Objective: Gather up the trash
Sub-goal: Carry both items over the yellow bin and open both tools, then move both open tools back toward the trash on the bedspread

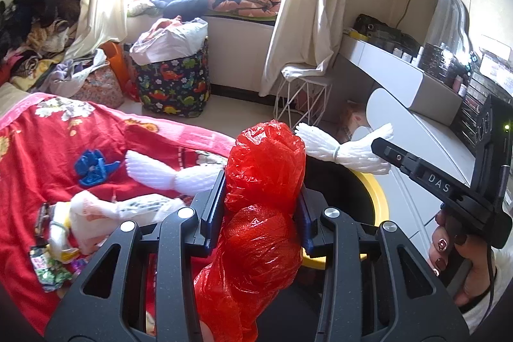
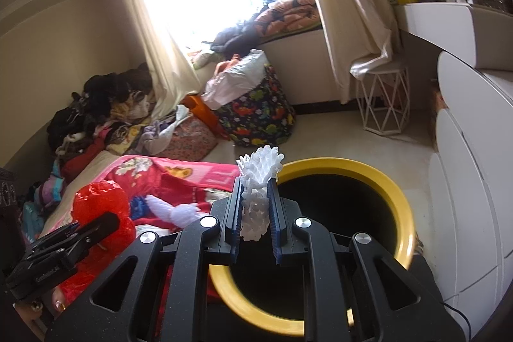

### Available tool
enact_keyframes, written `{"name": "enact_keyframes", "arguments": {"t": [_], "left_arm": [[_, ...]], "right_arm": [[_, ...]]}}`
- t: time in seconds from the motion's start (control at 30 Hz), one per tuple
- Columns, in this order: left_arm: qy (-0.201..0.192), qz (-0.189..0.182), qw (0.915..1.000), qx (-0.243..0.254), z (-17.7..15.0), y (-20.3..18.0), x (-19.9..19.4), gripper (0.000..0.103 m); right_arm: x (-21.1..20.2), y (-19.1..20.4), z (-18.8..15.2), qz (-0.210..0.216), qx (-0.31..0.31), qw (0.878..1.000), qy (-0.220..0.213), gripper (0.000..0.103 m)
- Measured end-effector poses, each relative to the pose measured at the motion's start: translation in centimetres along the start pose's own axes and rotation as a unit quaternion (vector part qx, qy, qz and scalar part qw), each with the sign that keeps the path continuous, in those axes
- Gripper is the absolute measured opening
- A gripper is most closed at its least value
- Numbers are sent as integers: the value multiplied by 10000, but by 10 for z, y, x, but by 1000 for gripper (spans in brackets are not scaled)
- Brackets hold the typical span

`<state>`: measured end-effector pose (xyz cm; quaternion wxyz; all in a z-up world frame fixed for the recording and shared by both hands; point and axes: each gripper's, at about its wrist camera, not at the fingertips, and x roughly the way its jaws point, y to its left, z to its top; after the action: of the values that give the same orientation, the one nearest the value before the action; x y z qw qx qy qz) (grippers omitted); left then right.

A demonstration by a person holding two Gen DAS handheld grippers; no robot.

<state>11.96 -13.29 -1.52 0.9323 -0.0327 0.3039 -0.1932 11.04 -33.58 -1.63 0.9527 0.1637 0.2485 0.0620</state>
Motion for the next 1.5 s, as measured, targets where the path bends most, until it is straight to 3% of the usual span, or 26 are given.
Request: {"name": "enact_keyframes", "arguments": {"t": [0.4, 0.93, 1.03, 1.13, 1.2, 1.33, 1.5], "left_arm": [[282, -276, 9990, 193, -4, -25, 46, 31], [984, -469, 9937, 254, -6, -42, 119, 31], [1052, -482, 9930, 222, -4, -42, 125, 38], [989, -407, 9941, 186, -3, -40, 123, 71], [895, -360, 9953, 92, -2, -36, 117, 91], [762, -284, 9965, -173, 2, -25, 104, 92], [624, -92, 9978, -226, 2, -17, 88, 92]], "right_arm": [[6, -40, 1, -471, 431, 9977, 208, 15], [21, -72, -7, -780, 747, 9923, 607, 17], [24, -74, -8, -796, 758, 9918, 649, 22], [26, -77, -9, -763, 794, 9916, 678, 42], [26, -77, -10, -786, 780, 9914, 692, 43], [25, -74, -10, -796, 728, 9920, 656, 53], [24, -66, -8, -753, 629, 9934, 592, 57]]}}
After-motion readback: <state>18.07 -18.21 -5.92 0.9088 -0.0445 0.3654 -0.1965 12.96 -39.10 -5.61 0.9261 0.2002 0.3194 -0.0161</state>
